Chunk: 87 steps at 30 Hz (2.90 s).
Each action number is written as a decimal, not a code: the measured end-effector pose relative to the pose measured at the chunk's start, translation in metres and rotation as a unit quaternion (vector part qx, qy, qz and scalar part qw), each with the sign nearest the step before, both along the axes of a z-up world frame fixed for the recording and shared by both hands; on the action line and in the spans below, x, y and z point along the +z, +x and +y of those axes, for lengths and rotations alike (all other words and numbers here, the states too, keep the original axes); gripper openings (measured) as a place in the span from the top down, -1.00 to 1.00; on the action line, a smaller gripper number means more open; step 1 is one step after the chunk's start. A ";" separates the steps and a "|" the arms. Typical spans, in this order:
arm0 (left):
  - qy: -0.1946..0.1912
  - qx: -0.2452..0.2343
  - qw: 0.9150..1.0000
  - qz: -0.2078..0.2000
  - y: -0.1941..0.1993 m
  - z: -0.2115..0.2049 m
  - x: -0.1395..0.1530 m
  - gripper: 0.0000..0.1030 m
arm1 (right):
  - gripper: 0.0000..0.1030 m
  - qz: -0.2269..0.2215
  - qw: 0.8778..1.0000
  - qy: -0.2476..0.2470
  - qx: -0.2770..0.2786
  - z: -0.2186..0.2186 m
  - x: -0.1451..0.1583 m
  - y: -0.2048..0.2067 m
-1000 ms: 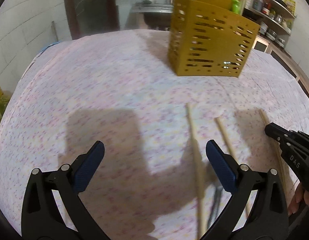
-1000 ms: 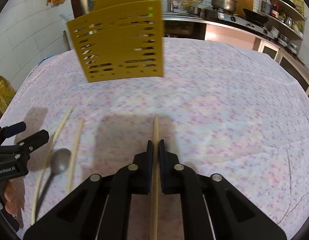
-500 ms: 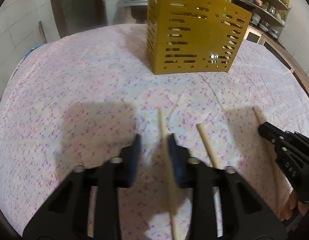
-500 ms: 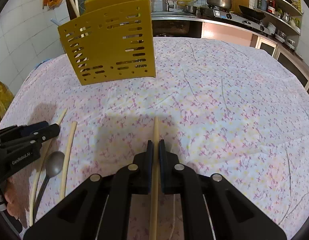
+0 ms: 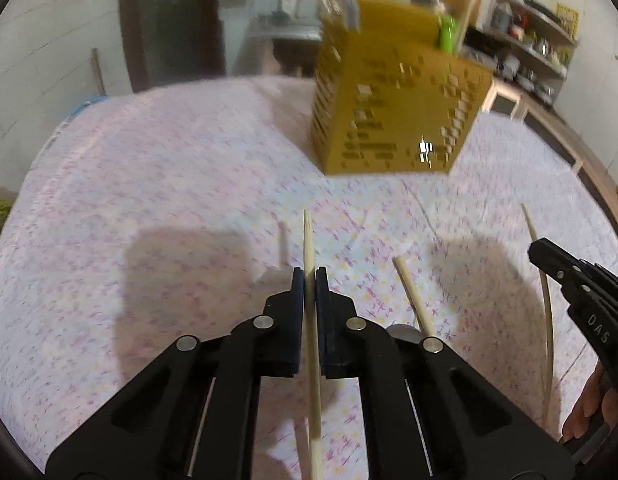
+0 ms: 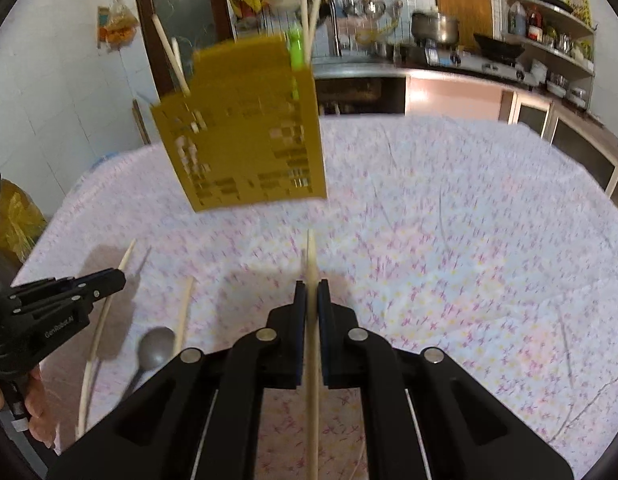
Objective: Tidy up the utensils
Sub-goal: 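Carry both chopsticks to the yellow holder and release them inside, then bring both open tools back to the remaining utensils on the cloth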
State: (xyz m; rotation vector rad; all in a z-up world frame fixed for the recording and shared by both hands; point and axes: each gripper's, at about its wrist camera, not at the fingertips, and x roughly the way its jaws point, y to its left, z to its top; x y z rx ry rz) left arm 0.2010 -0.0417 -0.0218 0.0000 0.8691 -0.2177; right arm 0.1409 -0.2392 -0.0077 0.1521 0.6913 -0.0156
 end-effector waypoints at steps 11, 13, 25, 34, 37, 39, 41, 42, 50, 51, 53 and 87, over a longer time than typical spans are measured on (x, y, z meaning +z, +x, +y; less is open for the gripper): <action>-0.036 0.037 0.992 -0.116 -0.049 0.026 0.056 0.91 | 0.88 -0.121 0.993 0.008 -0.004 0.000 0.045 -0.030; -0.031 0.039 0.990 -0.135 -0.056 0.025 0.060 0.91 | 0.88 -0.132 0.991 0.009 -0.005 0.000 0.048 -0.033; -0.027 0.033 0.984 -0.172 -0.075 0.022 0.067 0.92 | 0.88 -0.182 0.983 0.004 -0.009 -0.004 0.056 -0.054; -0.057 0.011 0.971 -0.234 -0.060 0.005 0.138 0.92 | 0.88 -0.241 0.971 0.001 -0.002 -0.007 0.111 -0.034; -0.064 0.008 0.962 -0.264 -0.046 -0.005 0.170 0.92 | 0.88 -0.271 0.962 -0.006 -0.004 -0.008 0.141 -0.017; -0.066 0.011 0.954 -0.293 -0.032 -0.014 0.194 0.92 | 0.88 -0.293 0.956 -0.013 -0.011 -0.011 0.162 0.002; -0.082 0.016 0.947 -0.311 -0.016 -0.019 0.214 0.92 | 0.88 -0.306 0.952 -0.010 -0.016 -0.013 0.176 0.017; -0.088 0.020 0.943 -0.320 -0.009 -0.021 0.221 0.92 | 0.88 -0.313 0.950 -0.007 -0.017 -0.014 0.182 0.025; -0.106 0.037 0.920 -0.377 0.058 -0.048 0.229 0.92 | 0.88 -0.373 0.928 -0.008 -0.024 -0.018 0.201 0.084; -0.104 0.040 0.918 -0.381 0.069 -0.053 0.223 0.92 | 0.88 -0.379 0.925 -0.006 -0.019 -0.019 0.200 0.090; -0.097 0.045 0.916 -0.387 0.088 -0.060 0.211 0.92 | 0.88 -0.383 0.924 -0.010 -0.016 -0.019 0.197 0.102; -0.029 0.058 0.945 -0.320 -0.003 0.025 0.179 -0.88 | -0.74 -0.236 0.970 -0.033 -0.037 -0.019 0.138 0.034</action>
